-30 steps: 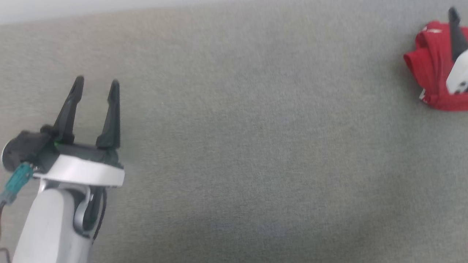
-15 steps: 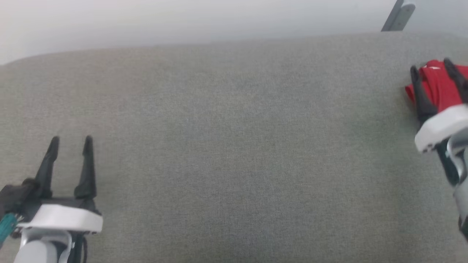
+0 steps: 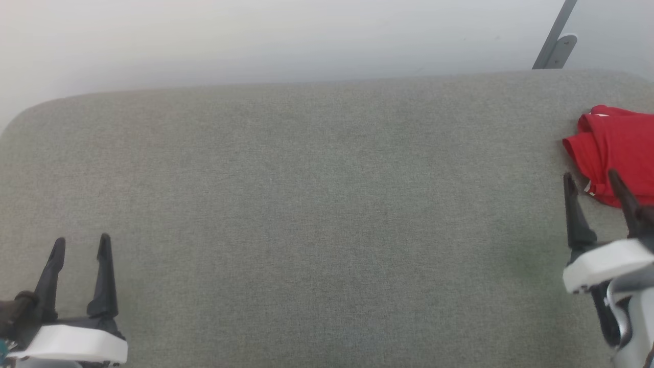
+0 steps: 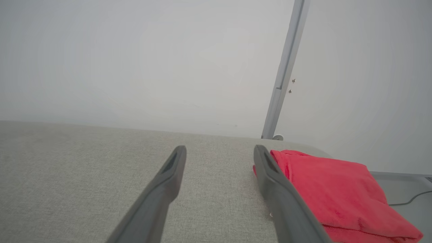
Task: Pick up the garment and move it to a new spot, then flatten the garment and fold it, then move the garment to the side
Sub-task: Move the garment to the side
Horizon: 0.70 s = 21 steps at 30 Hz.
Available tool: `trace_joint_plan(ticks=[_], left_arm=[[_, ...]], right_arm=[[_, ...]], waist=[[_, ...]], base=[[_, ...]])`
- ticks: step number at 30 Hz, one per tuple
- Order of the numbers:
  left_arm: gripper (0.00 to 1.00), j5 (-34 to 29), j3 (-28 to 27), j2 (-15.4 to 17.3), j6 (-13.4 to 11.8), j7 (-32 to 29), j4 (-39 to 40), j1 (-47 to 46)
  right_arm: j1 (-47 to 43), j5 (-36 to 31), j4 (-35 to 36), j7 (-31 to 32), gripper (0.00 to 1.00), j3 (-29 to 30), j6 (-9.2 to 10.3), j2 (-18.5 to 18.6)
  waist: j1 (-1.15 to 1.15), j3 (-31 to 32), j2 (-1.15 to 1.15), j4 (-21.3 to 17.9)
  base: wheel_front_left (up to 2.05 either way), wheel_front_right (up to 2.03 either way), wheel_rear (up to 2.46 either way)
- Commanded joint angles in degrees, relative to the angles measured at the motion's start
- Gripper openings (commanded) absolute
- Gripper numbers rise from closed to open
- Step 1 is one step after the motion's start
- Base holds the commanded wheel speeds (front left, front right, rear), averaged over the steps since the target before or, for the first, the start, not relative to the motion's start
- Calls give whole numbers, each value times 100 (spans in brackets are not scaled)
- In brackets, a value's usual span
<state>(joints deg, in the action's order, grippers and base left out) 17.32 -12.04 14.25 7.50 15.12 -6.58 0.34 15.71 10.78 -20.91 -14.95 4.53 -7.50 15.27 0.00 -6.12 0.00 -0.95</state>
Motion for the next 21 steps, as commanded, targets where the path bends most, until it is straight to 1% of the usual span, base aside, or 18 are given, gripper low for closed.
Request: trace_joint_plan(ticks=[1,5,10,21], left_arm=[[100,48,-47,20,-5,-2,-38,80],[100,87,-108,5,-5,-2,-96,167],[100,108,-127,2,-5,-2,-136,198],[100,63,-142,-22,-5,-2,-99,226]], right_arm=[[-166,-58,126,-29,100,60,2,-98],[-458,-93,325,-29,100,133,2,-254],[-640,-52,464,-30,100,178,2,-361],[-744,-66,581,-30,100,222,2,-389]], waist=[[0,17,0,4],[0,44,0,-9],[0,49,0,-33],[0,60,0,-40]], base=[[0,0,0],[0,0,0],[0,0,0],[0,0,0]])
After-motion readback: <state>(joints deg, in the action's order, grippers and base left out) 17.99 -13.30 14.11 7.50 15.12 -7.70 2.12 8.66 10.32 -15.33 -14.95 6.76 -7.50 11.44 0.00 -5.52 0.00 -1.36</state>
